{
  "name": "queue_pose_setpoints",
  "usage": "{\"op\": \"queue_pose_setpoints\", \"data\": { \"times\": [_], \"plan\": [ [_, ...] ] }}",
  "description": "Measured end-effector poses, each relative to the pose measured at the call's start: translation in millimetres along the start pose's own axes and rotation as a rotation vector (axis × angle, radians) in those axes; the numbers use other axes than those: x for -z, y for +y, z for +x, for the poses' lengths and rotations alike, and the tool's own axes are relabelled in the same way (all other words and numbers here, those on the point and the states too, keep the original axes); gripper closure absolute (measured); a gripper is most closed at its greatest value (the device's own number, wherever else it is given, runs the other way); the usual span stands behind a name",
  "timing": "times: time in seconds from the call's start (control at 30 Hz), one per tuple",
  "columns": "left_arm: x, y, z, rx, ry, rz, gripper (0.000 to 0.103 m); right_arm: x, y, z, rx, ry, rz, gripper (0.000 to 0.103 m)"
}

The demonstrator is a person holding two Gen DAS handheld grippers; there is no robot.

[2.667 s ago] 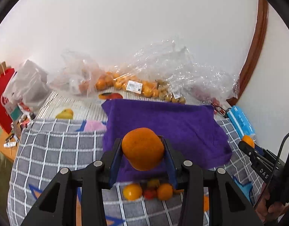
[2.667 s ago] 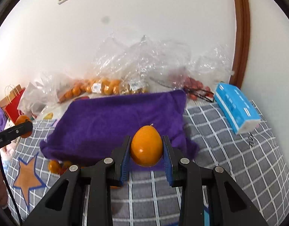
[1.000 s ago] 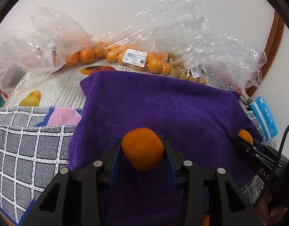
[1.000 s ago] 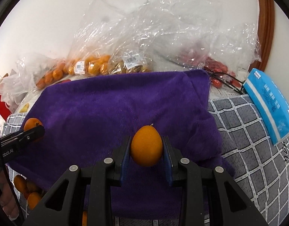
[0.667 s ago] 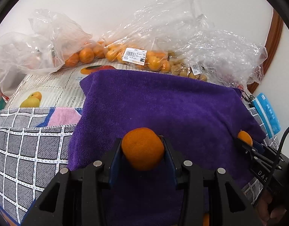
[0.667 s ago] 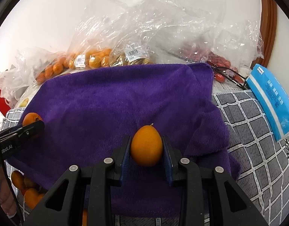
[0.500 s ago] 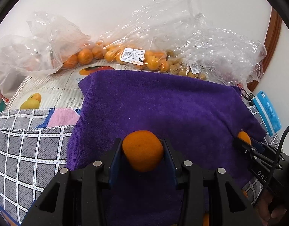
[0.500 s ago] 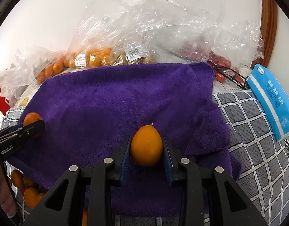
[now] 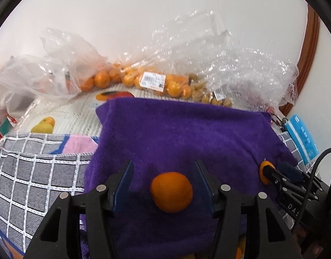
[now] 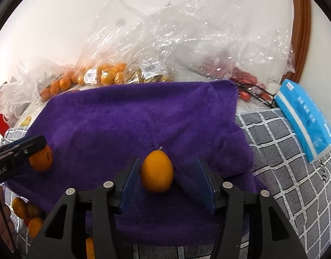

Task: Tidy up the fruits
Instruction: 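Open the right tool on the towel while the left tool releases its orange, then withdraw both open tools back toward the row of fruit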

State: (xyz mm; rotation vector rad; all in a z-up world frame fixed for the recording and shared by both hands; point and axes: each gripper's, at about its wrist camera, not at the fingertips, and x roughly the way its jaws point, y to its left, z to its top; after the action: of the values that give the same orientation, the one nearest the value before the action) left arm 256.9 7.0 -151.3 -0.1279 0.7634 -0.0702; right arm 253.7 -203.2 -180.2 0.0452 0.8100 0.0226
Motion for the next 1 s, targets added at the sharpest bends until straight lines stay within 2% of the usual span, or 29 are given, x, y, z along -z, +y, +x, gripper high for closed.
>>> {"op": "queue_pose_setpoints", "data": {
  "times": [0.17, 0.33, 0.4, 0.53, 0.67, 0.87, 1.0],
  "plan": [
    [-3, 0, -9, -0.020, -0.025, -0.005, 0.049, -4, 0, -16, 0.019, -0.030, 0.001, 0.050],
    [-8, -5, -33, -0.010, -0.070, 0.033, 0.049, -1, 5, -45, 0.051, -0.046, -0.010, 0.050],
    [-10, -9, -45, -0.029, -0.070, 0.054, 0.049, 4, 8, -60, 0.073, -0.065, -0.007, 0.048],
    [-4, -6, -70, 0.030, -0.080, 0.057, 0.049, 15, 6, -76, 0.044, -0.045, 0.039, 0.044],
    [12, 2, -79, 0.015, -0.048, 0.075, 0.049, 32, 5, -81, -0.012, 0.004, 0.090, 0.044],
    [35, 20, -89, 0.012, 0.027, 0.065, 0.049, 45, 17, -93, -0.026, 0.020, 0.071, 0.044],
    [38, 26, -100, -0.001, 0.019, 0.076, 0.048, 45, 24, -116, -0.036, 0.009, 0.038, 0.041]
  ]
}}
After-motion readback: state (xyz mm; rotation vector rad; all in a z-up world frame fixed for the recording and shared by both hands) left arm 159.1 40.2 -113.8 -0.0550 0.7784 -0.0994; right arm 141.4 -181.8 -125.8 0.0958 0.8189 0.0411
